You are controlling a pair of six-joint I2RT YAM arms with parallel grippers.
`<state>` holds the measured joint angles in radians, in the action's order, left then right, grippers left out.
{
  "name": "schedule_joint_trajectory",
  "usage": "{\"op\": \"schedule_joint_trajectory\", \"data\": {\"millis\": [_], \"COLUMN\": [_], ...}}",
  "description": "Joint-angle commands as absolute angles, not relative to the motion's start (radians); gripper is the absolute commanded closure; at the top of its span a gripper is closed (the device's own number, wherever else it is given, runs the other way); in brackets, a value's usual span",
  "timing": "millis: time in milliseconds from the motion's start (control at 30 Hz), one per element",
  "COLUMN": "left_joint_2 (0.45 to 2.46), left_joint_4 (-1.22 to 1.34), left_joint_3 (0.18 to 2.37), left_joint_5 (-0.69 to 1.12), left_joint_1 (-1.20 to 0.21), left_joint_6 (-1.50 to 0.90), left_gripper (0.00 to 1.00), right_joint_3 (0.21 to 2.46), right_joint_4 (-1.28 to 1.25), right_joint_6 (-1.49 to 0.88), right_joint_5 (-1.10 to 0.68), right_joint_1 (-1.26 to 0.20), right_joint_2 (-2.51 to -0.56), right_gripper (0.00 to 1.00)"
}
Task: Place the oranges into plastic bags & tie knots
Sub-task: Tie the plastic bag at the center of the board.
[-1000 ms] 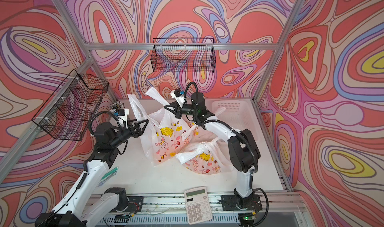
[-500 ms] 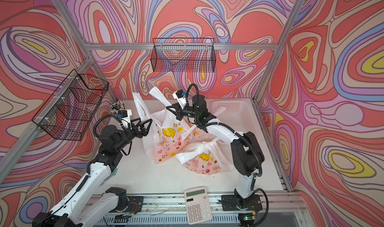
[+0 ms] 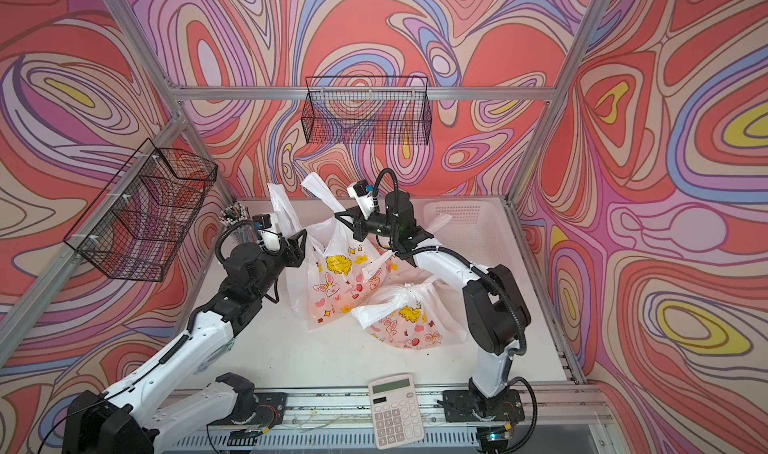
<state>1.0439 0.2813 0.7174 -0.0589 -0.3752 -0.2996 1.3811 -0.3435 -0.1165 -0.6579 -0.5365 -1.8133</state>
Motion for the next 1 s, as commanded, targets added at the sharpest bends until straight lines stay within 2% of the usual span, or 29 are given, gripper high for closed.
{"op": "schedule_joint_trajectory", "data": {"millis": [0, 133, 200, 400, 500, 700, 967], "left_joint_2": [1.049, 1.022, 1.0, 0.992, 1.03, 1.126, 1.269], "left_joint_4": [0.314, 0.272, 0.237, 0.205, 0.217, 0.232, 0.333], "left_joint_3": [0.759, 0.76, 0.759, 0.757, 0.765, 0.808, 0.857], "left_joint_5": [-0.082, -0.003, 0.085, 0.558, 0.729, 0.994, 1.196], "left_joint_1": [-0.379, -0.377, -0.356, -0.202, -0.162, -0.144, -0.144], "left_joint_6": [-0.263, -0.183, -0.153, -0.173, -0.164, -0.076, -0.135], "left_gripper": [0.76, 1.0, 1.0, 1.0, 1.0, 1.0, 1.0], "right_joint_3": [1.366, 1.328, 1.288, 1.17, 1.12, 1.069, 1.092], "right_joint_4": [-0.312, -0.283, -0.296, -0.324, -0.347, -0.26, -0.109], "right_joint_6": [-0.104, -0.071, -0.072, -0.063, -0.043, 0.088, 0.244], "right_joint_5": [-0.623, -0.598, -0.615, -0.732, -0.819, -0.93, -1.031], "right_joint_1": [-0.542, -0.533, -0.516, -0.464, -0.459, -0.457, -0.457], "right_joint_2": [-1.767, -1.708, -1.677, -1.581, -1.539, -1.473, -1.464], "right_gripper": [1.0, 1.0, 1.0, 1.0, 1.0, 1.0, 1.0]}}
